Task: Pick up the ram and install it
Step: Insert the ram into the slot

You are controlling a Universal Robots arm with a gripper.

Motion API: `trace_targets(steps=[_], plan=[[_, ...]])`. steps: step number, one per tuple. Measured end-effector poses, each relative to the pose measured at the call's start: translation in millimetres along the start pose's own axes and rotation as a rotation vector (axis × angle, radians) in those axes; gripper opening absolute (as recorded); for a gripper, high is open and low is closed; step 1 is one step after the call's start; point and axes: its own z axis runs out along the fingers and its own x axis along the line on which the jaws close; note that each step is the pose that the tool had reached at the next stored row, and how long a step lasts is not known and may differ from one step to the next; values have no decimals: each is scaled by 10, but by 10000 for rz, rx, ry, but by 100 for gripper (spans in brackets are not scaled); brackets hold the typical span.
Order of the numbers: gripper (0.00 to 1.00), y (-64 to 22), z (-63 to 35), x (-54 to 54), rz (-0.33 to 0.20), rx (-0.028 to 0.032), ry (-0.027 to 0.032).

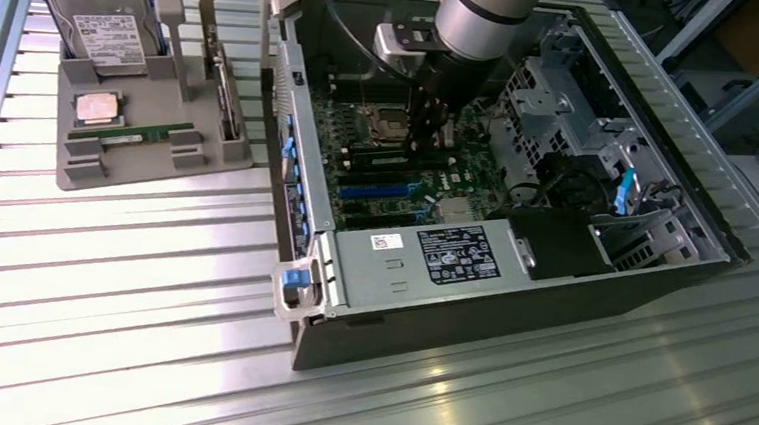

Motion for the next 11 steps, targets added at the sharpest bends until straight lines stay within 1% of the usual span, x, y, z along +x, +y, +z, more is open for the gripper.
trace_targets(steps=[1, 3, 5, 6, 7, 8, 10, 11], plan=[[26, 0, 0, 0, 0, 0, -6], [38, 0, 0, 0, -1, 0, -27], [38, 1, -15, 1, -2, 0, -27], [38, 4, -107, 0, -2, 6, -30], [38, 7, -163, 0, -2, 9, -29], [38, 9, -195, 0, -1, 12, -28], [37, 21, -309, -13, 1, 44, 13], [31, 21, -318, -14, 0, 47, 13]])
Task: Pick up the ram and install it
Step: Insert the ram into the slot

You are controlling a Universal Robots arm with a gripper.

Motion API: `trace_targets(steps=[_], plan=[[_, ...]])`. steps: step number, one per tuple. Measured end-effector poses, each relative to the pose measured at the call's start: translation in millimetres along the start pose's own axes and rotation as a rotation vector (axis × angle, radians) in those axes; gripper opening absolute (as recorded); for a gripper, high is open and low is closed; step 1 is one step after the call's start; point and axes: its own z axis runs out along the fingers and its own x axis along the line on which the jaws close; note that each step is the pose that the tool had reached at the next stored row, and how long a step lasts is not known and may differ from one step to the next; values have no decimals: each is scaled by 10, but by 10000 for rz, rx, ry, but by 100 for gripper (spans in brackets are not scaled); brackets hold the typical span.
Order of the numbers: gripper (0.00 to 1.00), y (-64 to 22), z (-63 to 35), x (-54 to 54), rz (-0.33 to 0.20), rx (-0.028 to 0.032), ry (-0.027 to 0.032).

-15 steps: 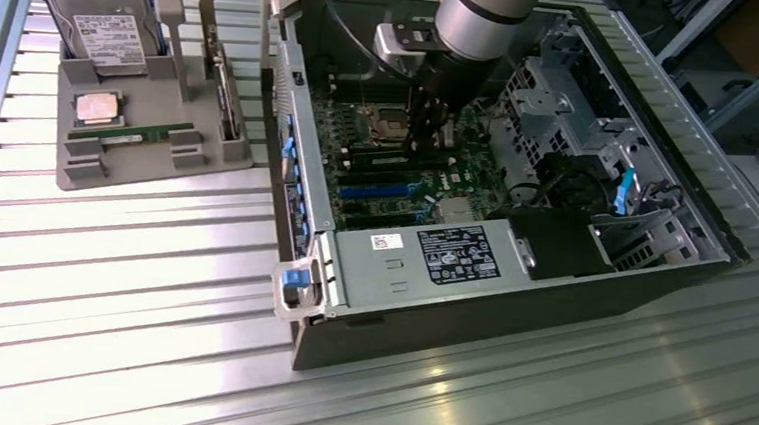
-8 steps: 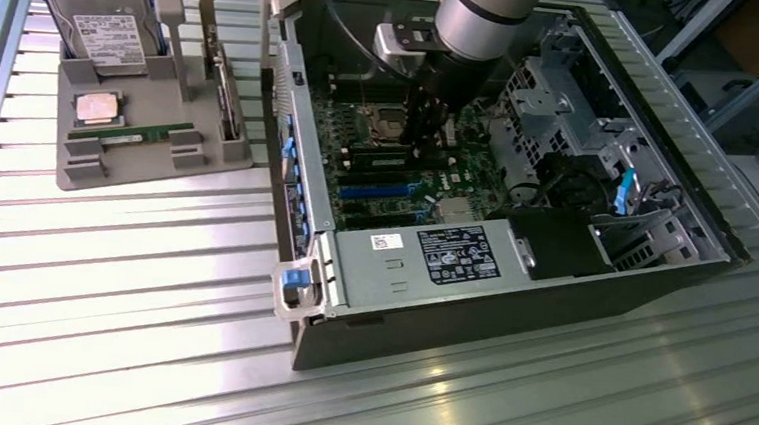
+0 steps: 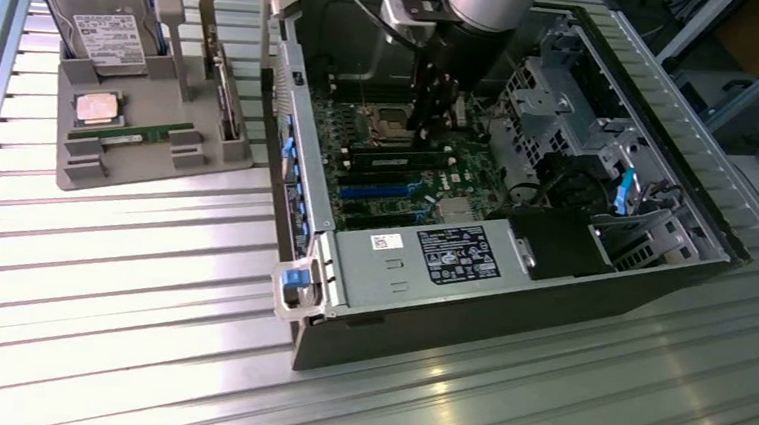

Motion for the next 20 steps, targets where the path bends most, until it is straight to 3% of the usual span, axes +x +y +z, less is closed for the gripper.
trace_targets(steps=[1, 2, 3, 4, 5, 8, 9, 11, 12, 13, 15, 17, 18, 20], plan=[[31, 0, 1, 0, 0, 1, -3], [17, -50, 0, 18, 1, -65, -1], [17, -158, 1, 25, 0, -196, -2], [17, -325, -3, 32, 1, -365, 2], [17, -431, -5, 32, 0, -461, 0], [17, -656, -6, 26, 0, -660, 7], [11, -711, -4, 22, 1, -722, 8], [11, -903, -6, 21, -1, -914, 6], [11, -985, -9, 21, -5, -975, 6], [11, -1057, -12, 21, -9, -1001, 6], [11, -1086, -68, 21, -10, -1002, 8], [11, -1116, -196, 21, -10, -1002, 7], [11, -1219, -223, 21, -9, -1006, 7], [11, -1266, -250, 17, -9, -1007, 9]])
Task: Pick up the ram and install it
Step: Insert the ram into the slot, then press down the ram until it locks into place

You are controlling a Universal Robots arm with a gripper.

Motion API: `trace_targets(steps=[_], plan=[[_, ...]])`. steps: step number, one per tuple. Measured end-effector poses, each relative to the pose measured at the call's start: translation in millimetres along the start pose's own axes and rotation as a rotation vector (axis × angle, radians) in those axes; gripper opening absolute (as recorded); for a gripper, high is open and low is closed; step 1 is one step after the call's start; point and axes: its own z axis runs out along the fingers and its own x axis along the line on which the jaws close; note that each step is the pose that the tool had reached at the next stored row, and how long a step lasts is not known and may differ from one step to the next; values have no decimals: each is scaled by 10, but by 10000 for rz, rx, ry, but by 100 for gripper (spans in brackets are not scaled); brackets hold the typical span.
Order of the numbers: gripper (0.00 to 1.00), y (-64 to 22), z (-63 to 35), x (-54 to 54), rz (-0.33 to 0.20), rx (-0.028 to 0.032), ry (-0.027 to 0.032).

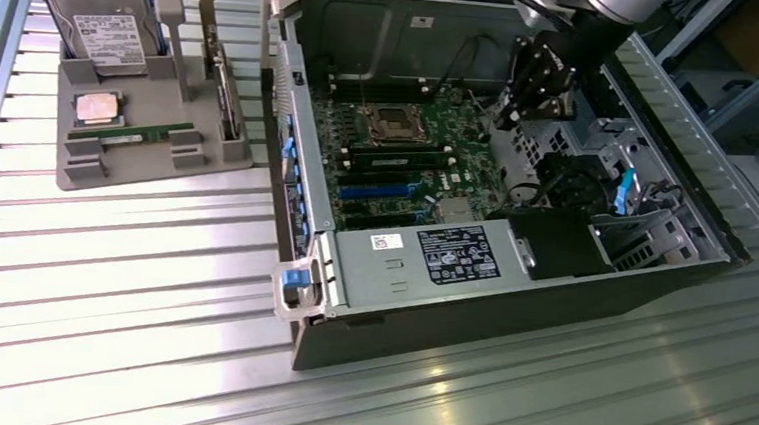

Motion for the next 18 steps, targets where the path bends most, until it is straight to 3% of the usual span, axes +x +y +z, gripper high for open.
trace_targets(steps=[4, 5, 6, 7, 8, 16, 18], plan=[[11, -1, 0, -1, 1, 21, -2], [11, -1, 0, -3, 2, 199, 1], [11, 2, 1, -7, 8, 588, 4], [11, 3, 2, -7, 9, 719, 5], [11, 2, 2, -7, 8, 740, 5], [11, 10, 7, -8, 10, 741, 1], [11, 128, 56, -8, 9, 740, 3]])
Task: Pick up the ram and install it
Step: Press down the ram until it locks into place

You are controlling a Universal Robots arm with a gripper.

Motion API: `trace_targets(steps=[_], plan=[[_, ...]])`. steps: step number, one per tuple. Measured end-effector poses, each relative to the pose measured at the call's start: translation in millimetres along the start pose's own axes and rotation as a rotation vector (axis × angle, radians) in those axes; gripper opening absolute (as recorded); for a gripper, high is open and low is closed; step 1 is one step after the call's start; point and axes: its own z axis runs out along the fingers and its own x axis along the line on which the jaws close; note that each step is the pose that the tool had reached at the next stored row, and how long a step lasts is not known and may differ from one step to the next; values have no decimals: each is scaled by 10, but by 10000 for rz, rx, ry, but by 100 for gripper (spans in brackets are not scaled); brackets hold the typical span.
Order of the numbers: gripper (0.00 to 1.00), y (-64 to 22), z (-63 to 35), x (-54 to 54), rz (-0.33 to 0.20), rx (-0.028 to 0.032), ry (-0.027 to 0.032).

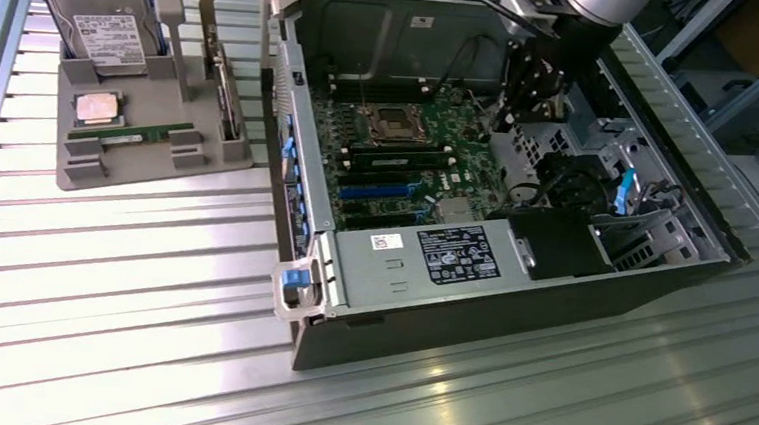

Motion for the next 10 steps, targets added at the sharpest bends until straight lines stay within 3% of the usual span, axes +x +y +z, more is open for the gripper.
trace_targets(steps=[4, 8, 10], plan=[[11, 233, 107, -2, 0, 0, 2], [11, 410, 291, -7, 0, 0, 0], [11, 433, 355, -7, 3, 0, 0]])
